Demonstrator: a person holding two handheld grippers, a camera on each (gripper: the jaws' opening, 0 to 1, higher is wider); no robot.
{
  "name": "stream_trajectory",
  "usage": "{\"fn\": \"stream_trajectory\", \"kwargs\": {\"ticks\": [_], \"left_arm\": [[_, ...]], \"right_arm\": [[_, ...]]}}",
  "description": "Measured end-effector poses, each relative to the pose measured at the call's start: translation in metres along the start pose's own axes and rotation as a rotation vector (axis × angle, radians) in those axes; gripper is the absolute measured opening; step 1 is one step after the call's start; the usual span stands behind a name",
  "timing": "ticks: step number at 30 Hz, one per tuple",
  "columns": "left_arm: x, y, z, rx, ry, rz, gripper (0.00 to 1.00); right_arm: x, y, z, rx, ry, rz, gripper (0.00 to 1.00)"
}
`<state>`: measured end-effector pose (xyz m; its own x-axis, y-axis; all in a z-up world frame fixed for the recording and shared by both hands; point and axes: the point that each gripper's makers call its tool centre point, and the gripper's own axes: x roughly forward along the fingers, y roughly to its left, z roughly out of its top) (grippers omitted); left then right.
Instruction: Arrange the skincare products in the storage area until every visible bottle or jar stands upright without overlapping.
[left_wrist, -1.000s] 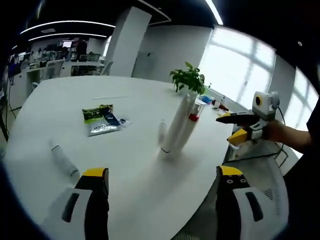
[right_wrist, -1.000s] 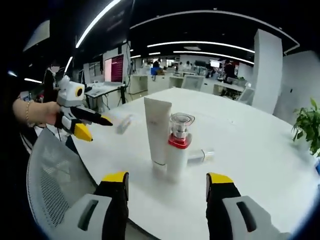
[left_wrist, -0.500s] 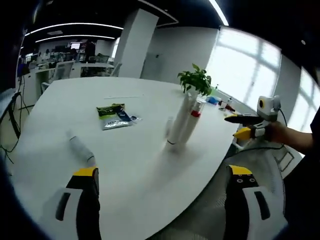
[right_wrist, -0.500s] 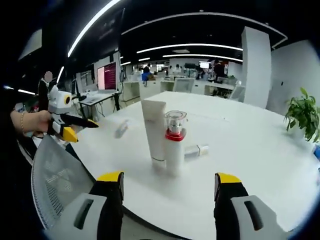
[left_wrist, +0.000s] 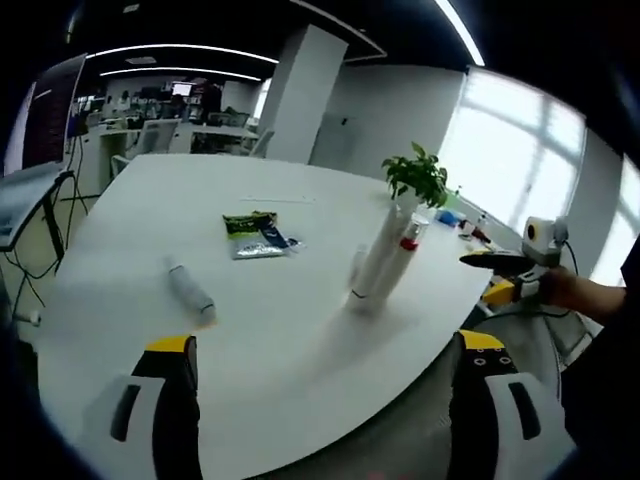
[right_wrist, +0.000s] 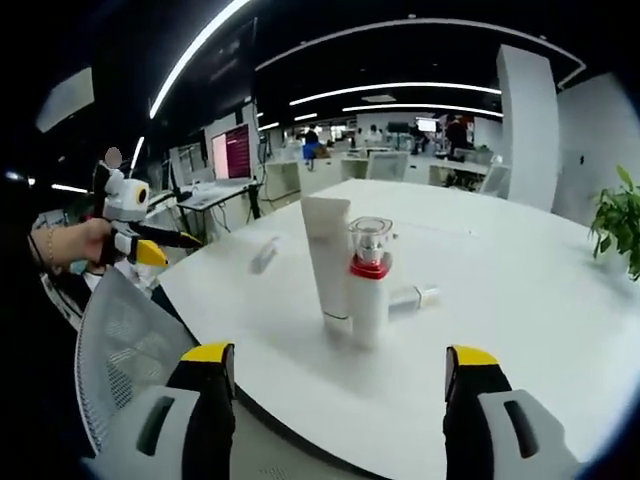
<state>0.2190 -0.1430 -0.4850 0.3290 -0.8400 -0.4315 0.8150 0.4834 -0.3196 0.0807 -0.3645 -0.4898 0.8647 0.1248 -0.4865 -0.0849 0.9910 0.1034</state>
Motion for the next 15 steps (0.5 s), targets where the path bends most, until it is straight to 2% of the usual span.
{"fn": "stream_trajectory", "kwargs": {"ticks": [2, 4, 5, 6, 10, 13, 15], "left_arm": [[0.0, 0.004, 0.008, -0.012, -0.039, 0.025, 0.99], [0.0, 0.001, 0.015, -0.035, -0.065, 0.01, 0.99], [0.0, 0.0, 0.018, -0.045, -0.072, 0.01, 0.99], [0.003, 0.002, 0.02, -0.058, -0.071, 0.037, 0.99], [0.011, -0.004, 0.03, -0.054, -0.087, 0.044, 0.99], [0.024, -0.004, 0.026, -0.058, -0.03, 0.055, 0.99], [0.032, -0.001, 0.026, -0.055, -0.024, 0.062, 0.99]], "right_arm": [[0.0, 0.004, -0.001, 0.014, 0.002, 0.027, 0.94], [-0.001, 0.009, -0.003, 0.017, 0.007, 0.044, 0.95], [-0.001, 0.011, -0.004, 0.01, 0.016, 0.055, 0.95], [0.0, 0.012, -0.004, 0.016, 0.018, 0.059, 0.95], [0.002, 0.014, 0.003, 0.027, 0.009, 0.087, 0.95], [0.007, 0.016, 0.003, 0.029, 0.009, 0.11, 0.97], [0.008, 0.018, 0.003, 0.019, 0.013, 0.122, 0.97]]}}
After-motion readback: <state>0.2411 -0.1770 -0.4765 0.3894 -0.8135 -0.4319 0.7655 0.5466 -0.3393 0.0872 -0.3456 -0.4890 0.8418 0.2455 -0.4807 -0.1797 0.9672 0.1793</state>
